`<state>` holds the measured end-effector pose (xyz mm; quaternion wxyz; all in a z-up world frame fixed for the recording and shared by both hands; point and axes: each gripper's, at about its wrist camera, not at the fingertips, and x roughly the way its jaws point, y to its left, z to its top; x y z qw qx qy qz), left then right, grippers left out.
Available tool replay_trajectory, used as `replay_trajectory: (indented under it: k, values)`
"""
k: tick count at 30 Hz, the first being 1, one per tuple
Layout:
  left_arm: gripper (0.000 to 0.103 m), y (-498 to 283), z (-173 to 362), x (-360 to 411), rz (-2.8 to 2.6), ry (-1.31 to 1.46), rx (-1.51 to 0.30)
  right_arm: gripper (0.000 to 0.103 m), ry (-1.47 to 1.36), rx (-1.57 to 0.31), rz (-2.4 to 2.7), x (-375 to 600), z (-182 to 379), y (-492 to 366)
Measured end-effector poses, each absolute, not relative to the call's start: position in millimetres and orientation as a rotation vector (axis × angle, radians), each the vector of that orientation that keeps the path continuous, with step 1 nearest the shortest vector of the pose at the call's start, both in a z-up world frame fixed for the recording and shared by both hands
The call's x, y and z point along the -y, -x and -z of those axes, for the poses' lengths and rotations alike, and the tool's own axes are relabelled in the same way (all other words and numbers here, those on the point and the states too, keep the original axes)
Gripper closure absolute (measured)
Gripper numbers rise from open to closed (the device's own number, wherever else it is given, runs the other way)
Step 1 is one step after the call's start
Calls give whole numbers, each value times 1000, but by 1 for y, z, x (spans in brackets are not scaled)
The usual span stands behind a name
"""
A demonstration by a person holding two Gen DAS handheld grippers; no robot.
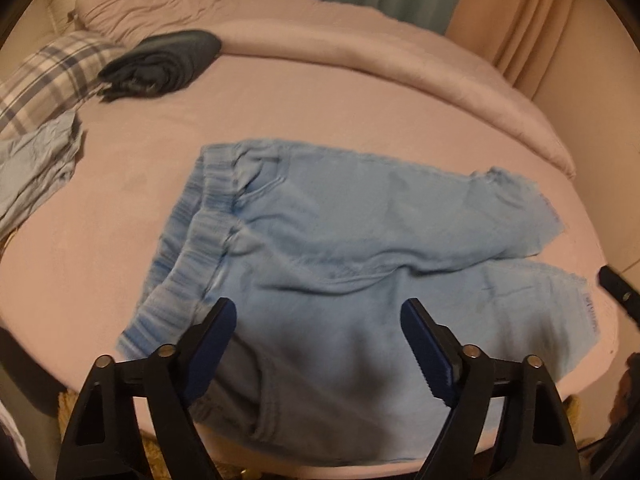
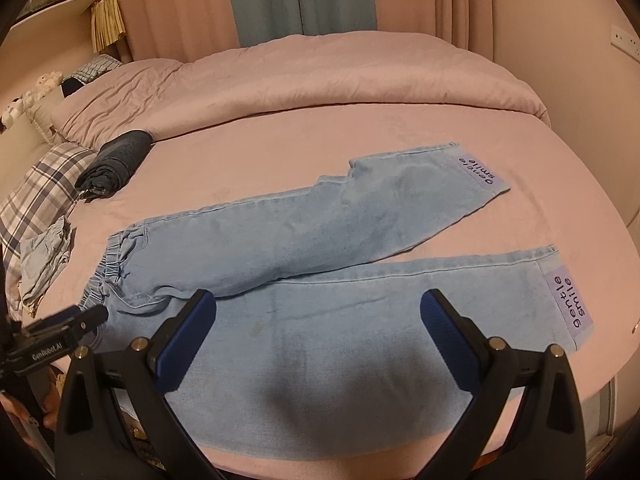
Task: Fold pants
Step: 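Grasp the jeans waistband with the left gripper while the right gripper grasps a leg hem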
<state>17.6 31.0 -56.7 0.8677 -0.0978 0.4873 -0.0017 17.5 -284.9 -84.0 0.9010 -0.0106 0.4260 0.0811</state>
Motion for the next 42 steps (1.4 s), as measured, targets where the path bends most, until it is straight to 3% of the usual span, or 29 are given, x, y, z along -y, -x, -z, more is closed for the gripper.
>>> replay_trajectory:
  k: [9,16,18,21,27,32,42]
  values:
    - [40,18,102,-49,-82,191,-1175,0,16,-903,-148,290,91,-25]
    - [40,24,75,-44,-47,179,-1140,0,-2,-937,-107,300,101,-37]
    - [39,19,45,-40,-5,177,-1033,0,-7,-943,-95,302,102,-40]
    - [19,3,17,-33,22,157,-934,0,-17,-941,-75,306,101,-47]
    - [18,-45,17,-43,72,340,-932,0,-72,-922,-36,323,88,-84]
    - [18,-59,40,-45,71,498,-1006,0,-246,-1032,-29,339,93,-173]
    - [18,-52,55,-70,-4,572,-1065,7,-260,-1265,369,337,181,-345]
